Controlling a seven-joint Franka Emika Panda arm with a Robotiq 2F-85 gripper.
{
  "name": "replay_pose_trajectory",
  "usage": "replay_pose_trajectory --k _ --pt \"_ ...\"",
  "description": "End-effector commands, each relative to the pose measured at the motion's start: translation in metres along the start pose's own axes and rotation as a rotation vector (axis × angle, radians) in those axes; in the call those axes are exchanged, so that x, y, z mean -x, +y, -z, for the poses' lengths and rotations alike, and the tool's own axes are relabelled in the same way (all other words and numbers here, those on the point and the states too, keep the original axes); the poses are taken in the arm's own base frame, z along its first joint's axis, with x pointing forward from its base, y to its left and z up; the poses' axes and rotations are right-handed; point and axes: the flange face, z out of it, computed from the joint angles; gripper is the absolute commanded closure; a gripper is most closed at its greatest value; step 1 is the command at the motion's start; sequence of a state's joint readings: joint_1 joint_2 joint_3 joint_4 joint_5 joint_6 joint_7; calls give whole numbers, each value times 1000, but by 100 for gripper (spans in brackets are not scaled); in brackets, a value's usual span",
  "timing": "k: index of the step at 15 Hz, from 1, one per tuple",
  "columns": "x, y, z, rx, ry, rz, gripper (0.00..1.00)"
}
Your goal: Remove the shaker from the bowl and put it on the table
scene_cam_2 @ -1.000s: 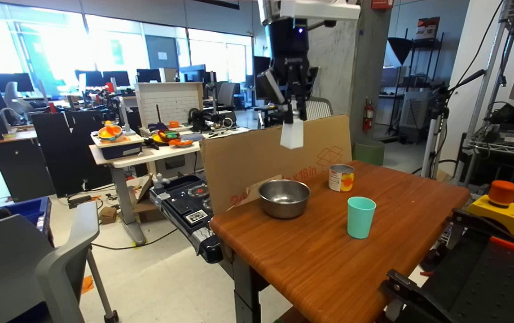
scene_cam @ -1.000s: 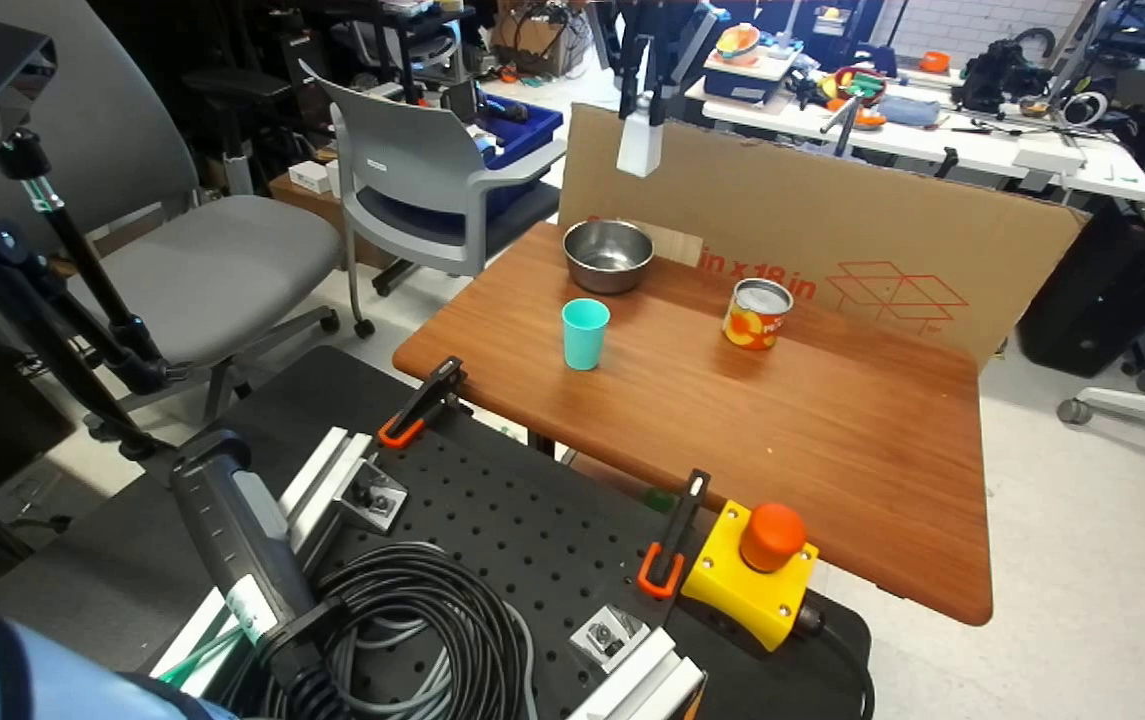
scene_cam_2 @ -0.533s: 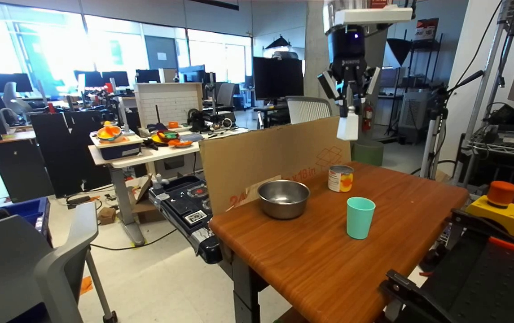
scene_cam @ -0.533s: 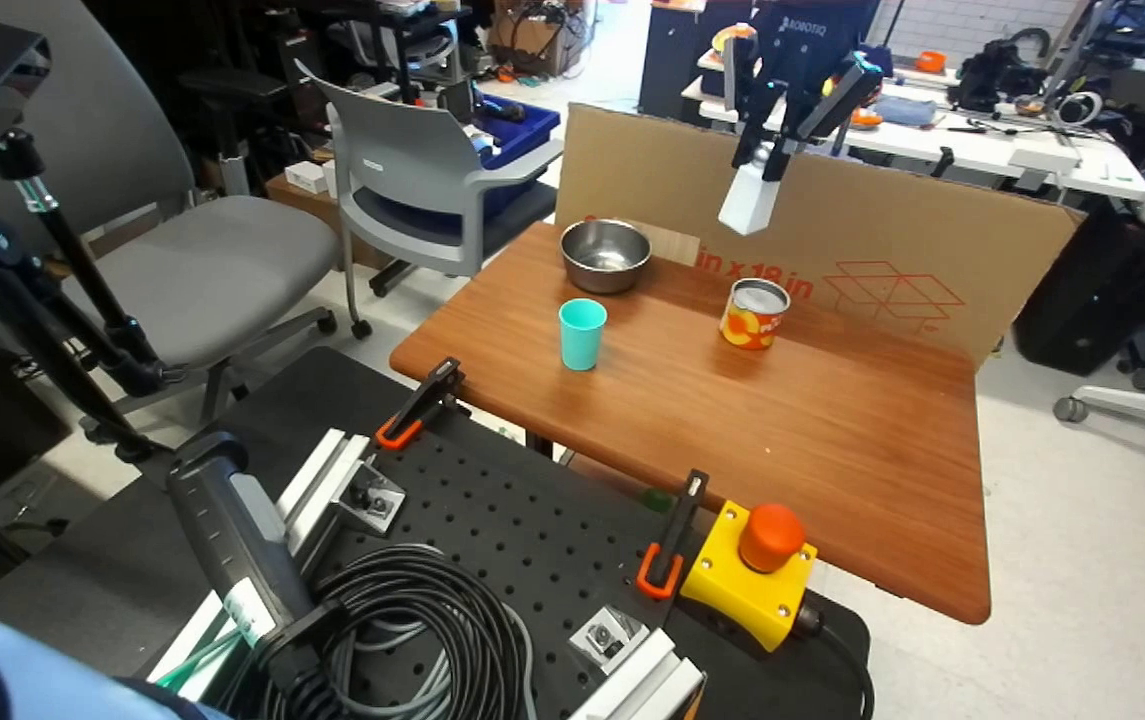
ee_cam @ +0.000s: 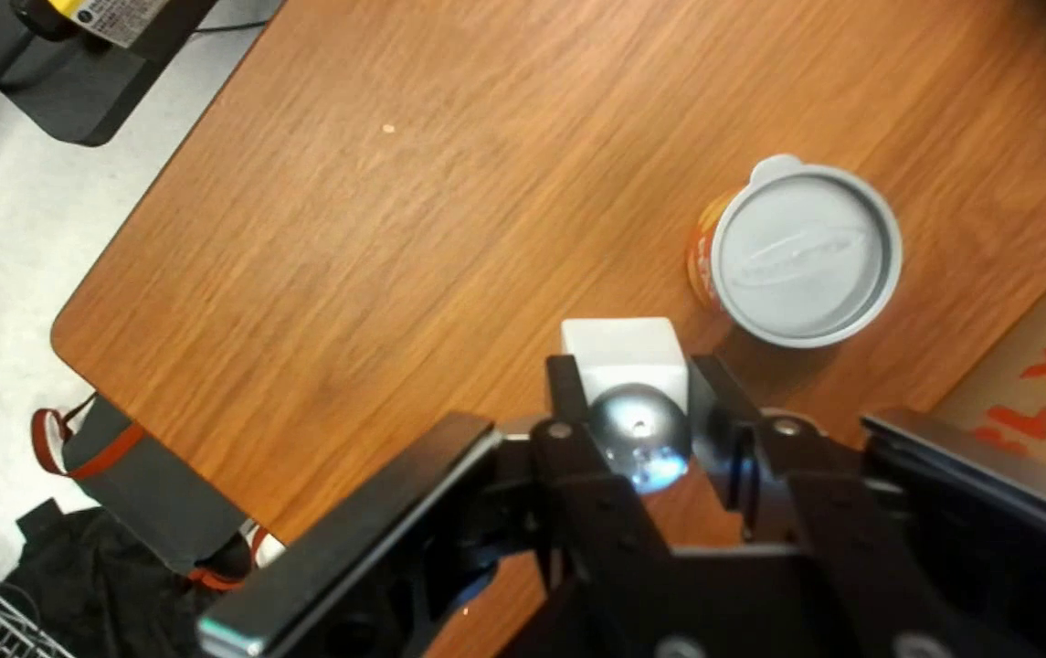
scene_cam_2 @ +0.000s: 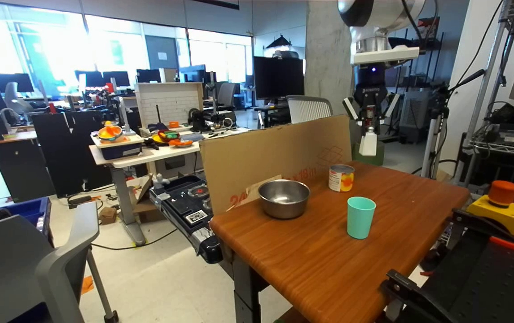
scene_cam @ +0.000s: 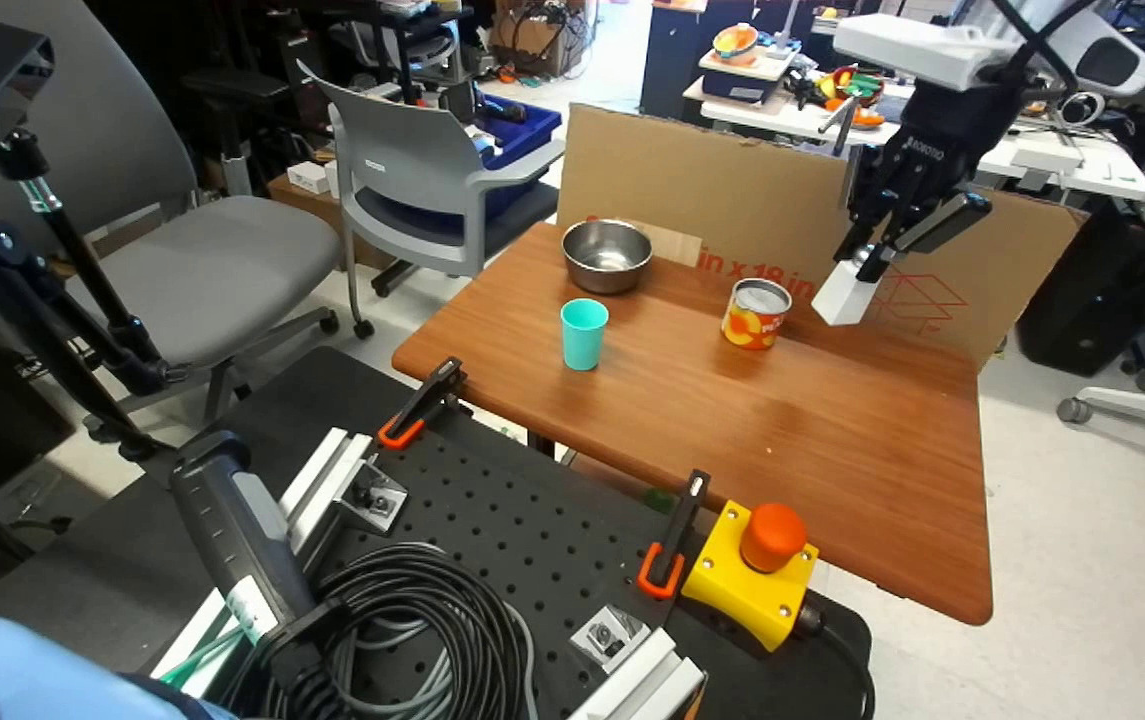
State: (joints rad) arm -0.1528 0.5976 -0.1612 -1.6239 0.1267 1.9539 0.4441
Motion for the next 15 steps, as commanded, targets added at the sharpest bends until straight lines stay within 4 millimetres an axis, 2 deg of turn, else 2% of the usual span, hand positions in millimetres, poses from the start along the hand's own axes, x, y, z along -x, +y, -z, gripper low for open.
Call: replay_pose_trajectory --k 1,7,9,12,13,14,15 --pt "-31 -9 -23 -28 -5 -125 92" --pt "-59 -19 -67 22 -1 -267 92" --pt "-65 -20 -70 28 0 -300 92" --pt "-70 -24 -64 15 12 -325 92" --pt "-69 -25 -62 19 5 -328 42" --pt "-68 -28 -60 15 7 -323 42" --pt "-66 -30 -58 12 10 -313 36"
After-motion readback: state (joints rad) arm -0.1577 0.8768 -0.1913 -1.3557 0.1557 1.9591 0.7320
